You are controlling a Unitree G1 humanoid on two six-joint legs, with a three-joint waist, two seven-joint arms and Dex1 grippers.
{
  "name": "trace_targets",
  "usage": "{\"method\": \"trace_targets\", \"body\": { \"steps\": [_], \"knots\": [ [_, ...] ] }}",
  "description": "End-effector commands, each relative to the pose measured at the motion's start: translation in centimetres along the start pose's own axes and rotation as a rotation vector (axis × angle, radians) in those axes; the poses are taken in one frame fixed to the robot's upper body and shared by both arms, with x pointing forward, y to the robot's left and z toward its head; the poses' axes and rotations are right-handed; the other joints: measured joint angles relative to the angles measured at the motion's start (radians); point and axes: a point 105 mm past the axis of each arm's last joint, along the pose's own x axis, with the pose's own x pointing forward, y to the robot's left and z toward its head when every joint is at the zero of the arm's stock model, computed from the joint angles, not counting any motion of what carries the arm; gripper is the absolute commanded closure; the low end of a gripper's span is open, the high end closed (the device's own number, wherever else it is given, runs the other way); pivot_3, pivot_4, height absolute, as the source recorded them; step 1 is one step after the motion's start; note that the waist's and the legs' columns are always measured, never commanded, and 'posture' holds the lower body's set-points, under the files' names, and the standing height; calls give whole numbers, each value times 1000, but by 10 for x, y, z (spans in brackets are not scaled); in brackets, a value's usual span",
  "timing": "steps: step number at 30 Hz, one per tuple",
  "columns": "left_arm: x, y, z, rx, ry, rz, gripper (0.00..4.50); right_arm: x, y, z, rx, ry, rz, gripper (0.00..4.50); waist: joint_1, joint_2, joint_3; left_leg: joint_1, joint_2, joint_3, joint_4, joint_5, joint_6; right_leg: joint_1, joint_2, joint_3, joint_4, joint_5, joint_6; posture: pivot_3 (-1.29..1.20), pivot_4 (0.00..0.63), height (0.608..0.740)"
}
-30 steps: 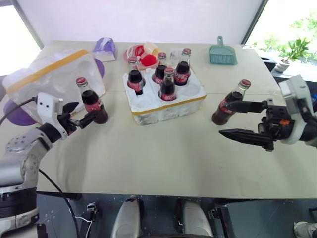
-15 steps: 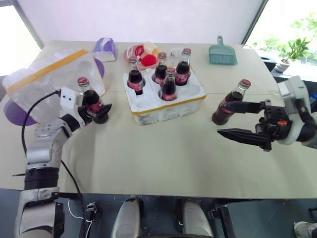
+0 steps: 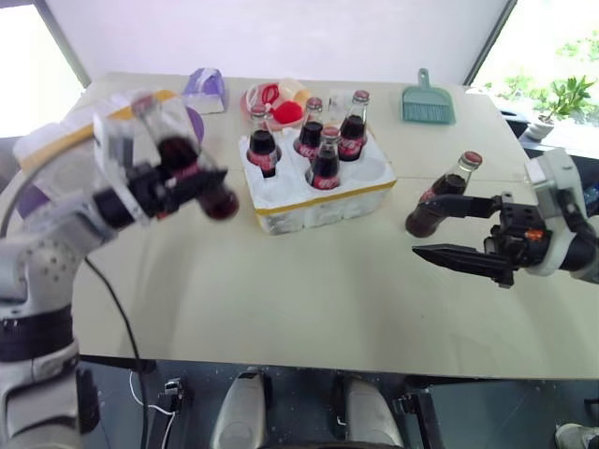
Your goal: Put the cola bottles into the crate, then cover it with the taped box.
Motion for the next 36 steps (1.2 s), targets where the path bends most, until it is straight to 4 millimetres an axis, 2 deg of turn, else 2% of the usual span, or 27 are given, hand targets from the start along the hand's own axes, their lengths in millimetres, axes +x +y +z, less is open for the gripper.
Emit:
{"method": "trace_targets", "body": {
  "steps": [1, 4, 8, 12, 15, 19, 23, 24, 25, 26, 31, 33, 36],
  "knots": [
    [26, 2, 14, 62, -60, 6, 1635, -2, 1, 7, -43, -32, -21, 0, -4, 0, 0, 0, 0, 0, 0, 0, 0, 0, 0, 0, 0, 0, 0, 0, 150, 736],
    [50, 7, 4, 89, -39, -2, 1635, -2, 3, 7, -42, -43, -33, 0, -7, 0, 0, 2, 0, 1, -2, 0, 0, 0, 0, 0, 0, 0, 1, 0, 150, 736],
    [69, 8, -19, 81, 11, -43, 1635, -4, 3, 3, -33, -42, -64, 0, -14, 0, 0, 2, 0, 1, -3, 0, 0, -2, 1, 0, 1, 0, 1, 0, 150, 736],
    [75, 11, -40, 114, 81, -49, 1635, -6, 4, 1, -29, -42, -79, 0, -17, 0, 0, -1, 0, 1, -3, 0, 0, -4, 1, 0, 1, 0, 1, 0, 150, 736],
    [76, 1, -65, 194, 171, -115, 1635, -7, 4, -2, -23, -40, -90, 0, -14, 0, 0, -1, 0, 1, -3, 0, 0, -4, 1, 0, 1, 0, 1, 0, 150, 736],
    [84, 5, -96, 188, 264, -70, 1635, -3, 2, -4, -18, -40, -93, 0, -10, 0, 0, -1, 0, 1, -2, 0, 0, -4, 0, 0, 1, 0, 1, 0, 150, 736],
    [84, 11, -112, 191, 300, -15, 1635, 0, -2, -7, -41, -21, -118, 0, 0, 1, -1, 2, 0, 1, -2, 0, 0, 0, 0, 0, 1, 0, 1, 0, 150, 736],
    [82, 13, -114, 188, 303, -6, 588, 1, -4, -9, -50, -13, -130, 0, 0, 1, -1, 3, 0, 1, -2, 0, 0, 1, 0, 0, 0, 0, 1, 0, 150, 736],
    [80, 13, -113, 184, 301, -2, 211, 0, -7, -10, -58, -5, -146, 0, 0, 1, -1, 3, 0, 0, -2, 0, 0, 2, 0, 0, 0, 0, 0, 0, 150, 736],
    [77, 13, -112, 184, 295, 1, 48, -1, -9, -12, -62, 2, -163, 0, -2, 1, -1, 4, 0, 1, -2, 0, 0, 2, 0, 0, 0, 0, 0, 0, 150, 736],
    [60, 16, -88, 180, 228, 40, 48, -12, -23, -23, -63, 29, -288, 0, -8, 1, -1, 4, 0, 1, -2, 0, 0, 2, 0, 0, 1, 0, 0, 0, 150, 736],
    [40, 8, -52, 134, 131, 11, 48, -25, -28, -34, -29, 28, -389, 0, -15, 1, -1, 4, 0, 1, -3, 0, 0, 1, 0, 1, 1, 0, 1, 0, 150, 736],
    [10, -15, -13, 68, 60, -79, 48, -38, -28, -46, 27, 1, -492, 0, -29, 1, 0, 3, 1, 0, -5, 0, 0, -2, 1, 0, 2, 0, 1, 0, 150, 736]
  ]
}}
